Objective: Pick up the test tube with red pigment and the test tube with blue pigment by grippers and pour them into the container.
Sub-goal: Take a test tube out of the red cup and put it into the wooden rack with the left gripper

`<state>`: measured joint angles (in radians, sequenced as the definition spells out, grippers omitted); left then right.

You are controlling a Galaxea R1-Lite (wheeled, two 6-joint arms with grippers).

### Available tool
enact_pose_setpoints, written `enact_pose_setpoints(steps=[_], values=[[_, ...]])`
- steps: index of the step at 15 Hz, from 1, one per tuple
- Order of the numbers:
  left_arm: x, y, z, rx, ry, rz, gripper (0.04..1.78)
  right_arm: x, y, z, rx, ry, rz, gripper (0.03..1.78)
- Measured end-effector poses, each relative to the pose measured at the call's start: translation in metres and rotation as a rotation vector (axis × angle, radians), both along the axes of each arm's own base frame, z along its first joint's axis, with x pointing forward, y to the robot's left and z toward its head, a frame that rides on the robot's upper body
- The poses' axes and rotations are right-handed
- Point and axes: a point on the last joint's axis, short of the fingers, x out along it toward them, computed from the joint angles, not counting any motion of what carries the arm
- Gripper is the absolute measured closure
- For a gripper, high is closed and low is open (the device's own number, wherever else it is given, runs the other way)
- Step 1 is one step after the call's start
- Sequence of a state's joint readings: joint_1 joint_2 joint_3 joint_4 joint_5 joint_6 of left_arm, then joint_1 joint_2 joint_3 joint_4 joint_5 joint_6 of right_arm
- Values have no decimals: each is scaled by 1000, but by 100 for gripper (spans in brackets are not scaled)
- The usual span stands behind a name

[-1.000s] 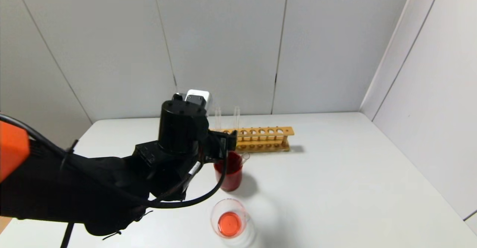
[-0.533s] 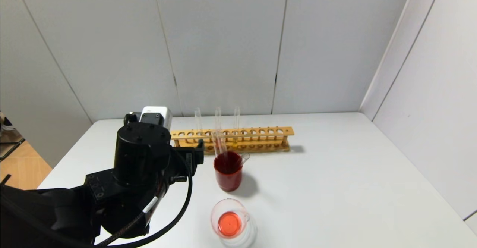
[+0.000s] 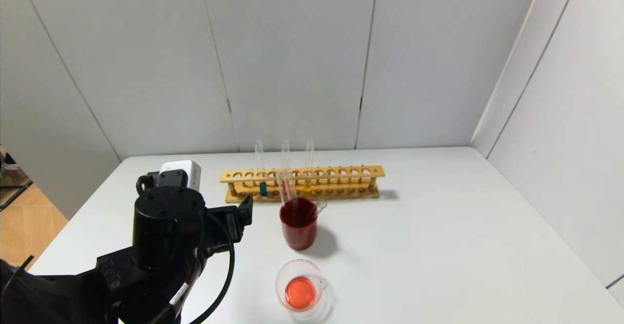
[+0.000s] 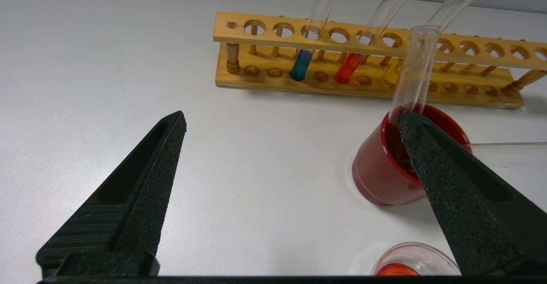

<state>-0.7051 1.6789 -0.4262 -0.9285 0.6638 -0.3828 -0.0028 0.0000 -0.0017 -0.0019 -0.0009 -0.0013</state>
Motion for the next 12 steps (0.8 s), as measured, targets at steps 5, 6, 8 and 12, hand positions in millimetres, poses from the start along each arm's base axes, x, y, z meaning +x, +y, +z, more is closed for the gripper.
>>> enact_pose_setpoints(steps=[5, 6, 8, 12], values=[[37, 4, 3, 54, 2, -97, 7, 0, 0, 0, 0, 0, 0, 7], [47, 6, 3, 71, -1, -119, 7, 0, 0, 0, 0, 0, 0, 7], [68, 7, 3, 102, -26, -136, 7, 0, 0, 0, 0, 0, 0, 7], [107, 3, -7, 129, -86, -127, 7, 0, 0, 0, 0, 0, 0, 7]])
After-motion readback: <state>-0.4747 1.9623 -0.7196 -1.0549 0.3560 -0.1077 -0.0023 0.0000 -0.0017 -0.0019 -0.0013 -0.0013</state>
